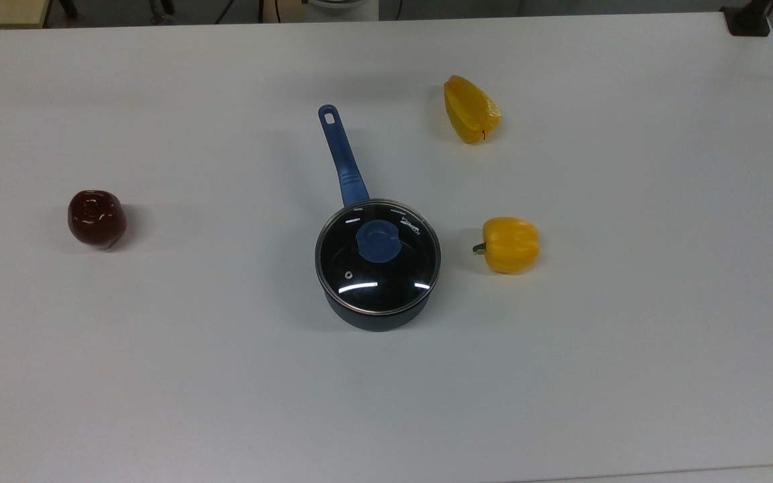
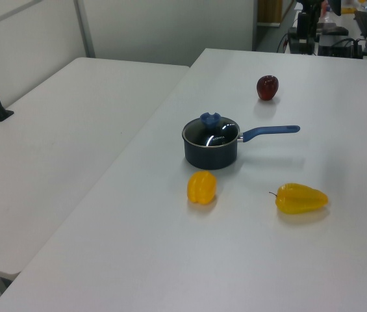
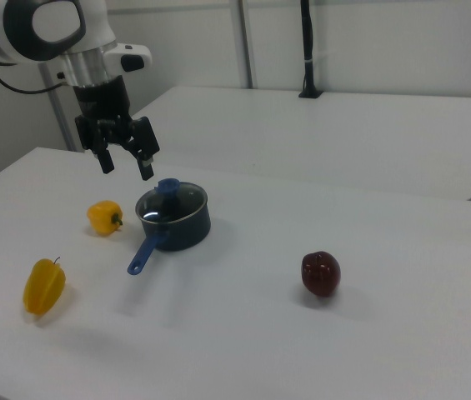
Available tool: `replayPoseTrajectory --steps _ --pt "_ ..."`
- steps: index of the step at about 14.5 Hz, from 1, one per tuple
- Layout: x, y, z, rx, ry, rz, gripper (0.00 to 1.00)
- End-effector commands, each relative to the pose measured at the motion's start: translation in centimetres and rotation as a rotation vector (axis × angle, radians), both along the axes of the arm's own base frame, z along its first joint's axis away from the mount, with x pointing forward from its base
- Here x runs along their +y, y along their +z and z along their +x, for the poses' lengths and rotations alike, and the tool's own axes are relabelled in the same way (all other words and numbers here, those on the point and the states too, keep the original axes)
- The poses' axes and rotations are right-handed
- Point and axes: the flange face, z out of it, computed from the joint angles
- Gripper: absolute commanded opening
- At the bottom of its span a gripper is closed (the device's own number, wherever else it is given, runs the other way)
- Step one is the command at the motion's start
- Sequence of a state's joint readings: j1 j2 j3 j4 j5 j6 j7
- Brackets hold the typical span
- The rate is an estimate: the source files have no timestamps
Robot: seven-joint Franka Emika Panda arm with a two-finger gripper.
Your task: Open lid
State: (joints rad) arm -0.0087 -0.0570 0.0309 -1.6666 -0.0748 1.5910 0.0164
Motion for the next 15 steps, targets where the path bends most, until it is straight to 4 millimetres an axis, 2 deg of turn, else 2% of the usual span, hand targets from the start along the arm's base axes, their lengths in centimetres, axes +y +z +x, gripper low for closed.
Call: replayPoseTrajectory --steps 1,6,7,9,11,14,15 --pt "-0.3 0.0 0.2 -0.02 0.012 0.015 1.0" --pt "-0.2 -0.5 0.9 -0.034 0.015 0.017 1.0" --pt "-0.1 -0.2 1.5 -0.046 0.017 0.021 1.0" --pt "0.9 -1.0 4.6 -0.059 0.029 0.055 1.0" --pt "2.6 -0.7 7.2 -0.232 0.054 0.127 1.0" --pt "3.5 -4.2 9.9 -0.282 0.32 0.188 1.0" --pt "3.7 -5.0 10.6 -0.301 0.348 0.185 1.0"
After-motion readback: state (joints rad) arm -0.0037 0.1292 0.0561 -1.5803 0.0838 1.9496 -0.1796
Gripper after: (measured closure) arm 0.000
